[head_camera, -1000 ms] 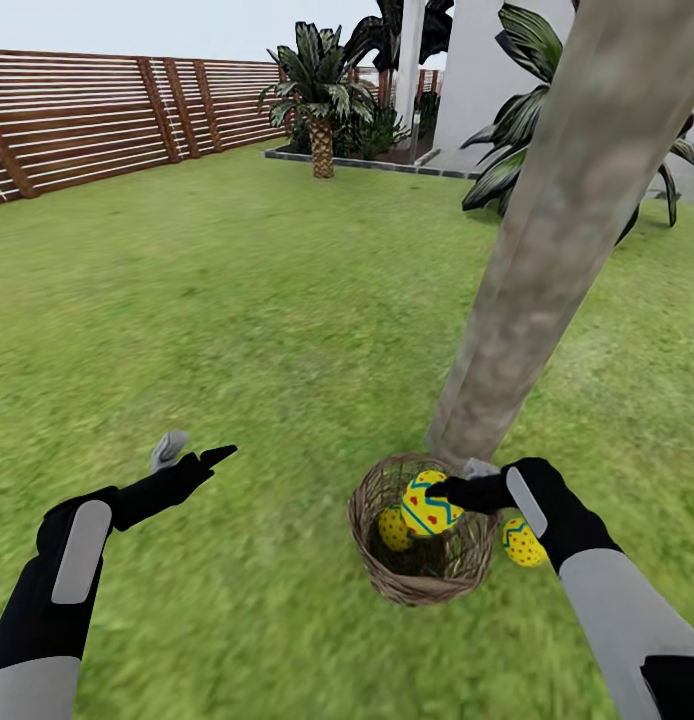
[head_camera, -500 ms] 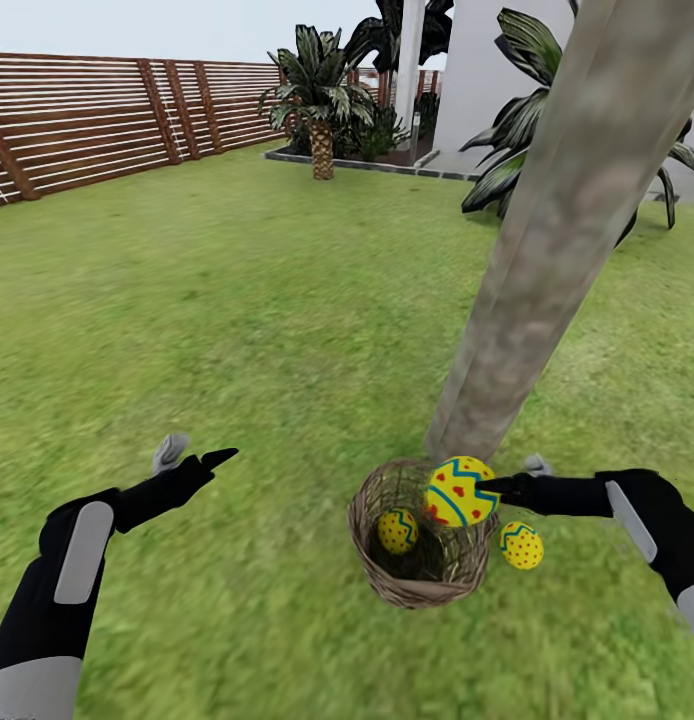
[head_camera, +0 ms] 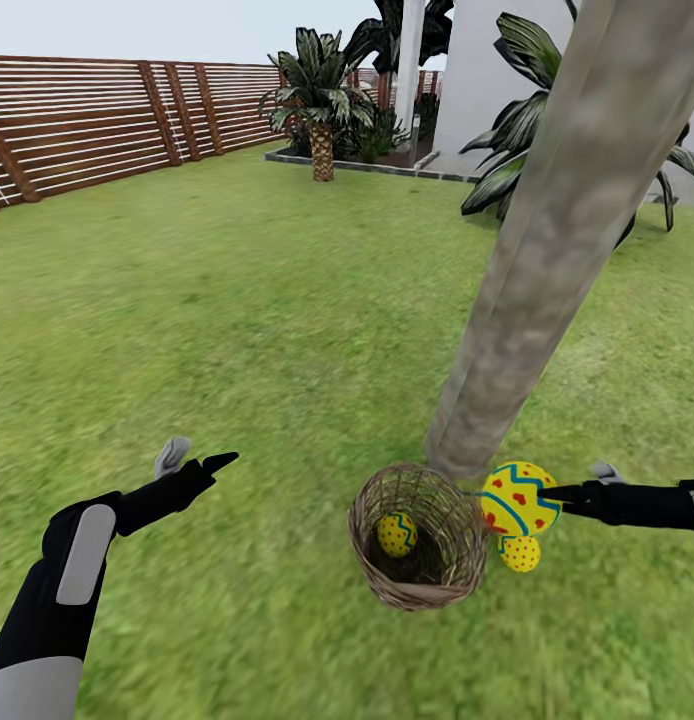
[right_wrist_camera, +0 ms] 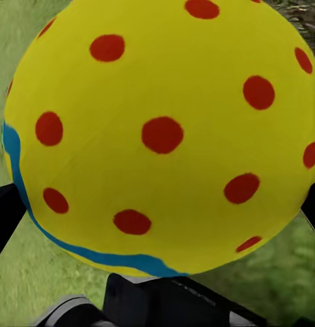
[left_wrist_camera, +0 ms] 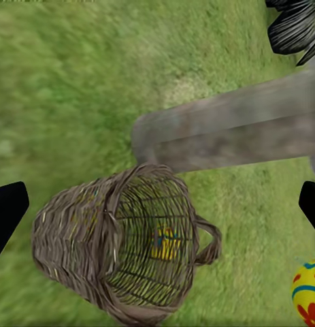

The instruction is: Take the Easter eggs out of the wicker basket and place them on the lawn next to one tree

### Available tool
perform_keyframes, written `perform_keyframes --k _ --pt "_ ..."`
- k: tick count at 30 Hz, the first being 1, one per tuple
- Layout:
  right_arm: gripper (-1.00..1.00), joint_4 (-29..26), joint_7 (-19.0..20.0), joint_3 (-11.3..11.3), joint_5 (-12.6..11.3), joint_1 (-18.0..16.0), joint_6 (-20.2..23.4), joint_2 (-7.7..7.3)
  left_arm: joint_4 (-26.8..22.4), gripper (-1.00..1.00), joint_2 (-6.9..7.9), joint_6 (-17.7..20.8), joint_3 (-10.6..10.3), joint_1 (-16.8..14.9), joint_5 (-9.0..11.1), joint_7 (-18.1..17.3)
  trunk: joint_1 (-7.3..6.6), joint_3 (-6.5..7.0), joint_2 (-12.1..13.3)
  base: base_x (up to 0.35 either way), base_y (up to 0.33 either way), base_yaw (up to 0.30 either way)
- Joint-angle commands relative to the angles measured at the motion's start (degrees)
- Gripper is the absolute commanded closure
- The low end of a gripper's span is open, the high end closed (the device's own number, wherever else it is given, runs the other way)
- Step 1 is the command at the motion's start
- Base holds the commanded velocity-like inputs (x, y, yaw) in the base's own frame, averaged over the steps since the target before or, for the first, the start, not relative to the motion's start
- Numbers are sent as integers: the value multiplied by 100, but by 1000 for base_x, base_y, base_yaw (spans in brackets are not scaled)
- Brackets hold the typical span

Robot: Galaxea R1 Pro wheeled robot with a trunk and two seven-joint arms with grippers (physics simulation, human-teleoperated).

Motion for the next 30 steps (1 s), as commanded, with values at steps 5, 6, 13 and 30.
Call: perform_keyframes --k 5,6,13,30 --pt "100 448 -122 -32 -23 -3 -26 -518 0 -100 -2 28 11 -5 -39 -45 -111 86 200 0 0 0" --pt "100 478 -150 2 15 -38 -75 -483 -34 -100 -35 18 -22 5 -16 -78 -110 85 199 0 0 0" --pt "100 248 14 -224 -44 -99 -161 -337 -34 -100 -30 19 -219 13 -20 -255 -110 85 199 0 0 0" --pt "100 203 -2490 -740 299 -30 -1068 -287 -32 -100 -26 19 -235 13 -21 -725 -110 85 199 0 0 0"
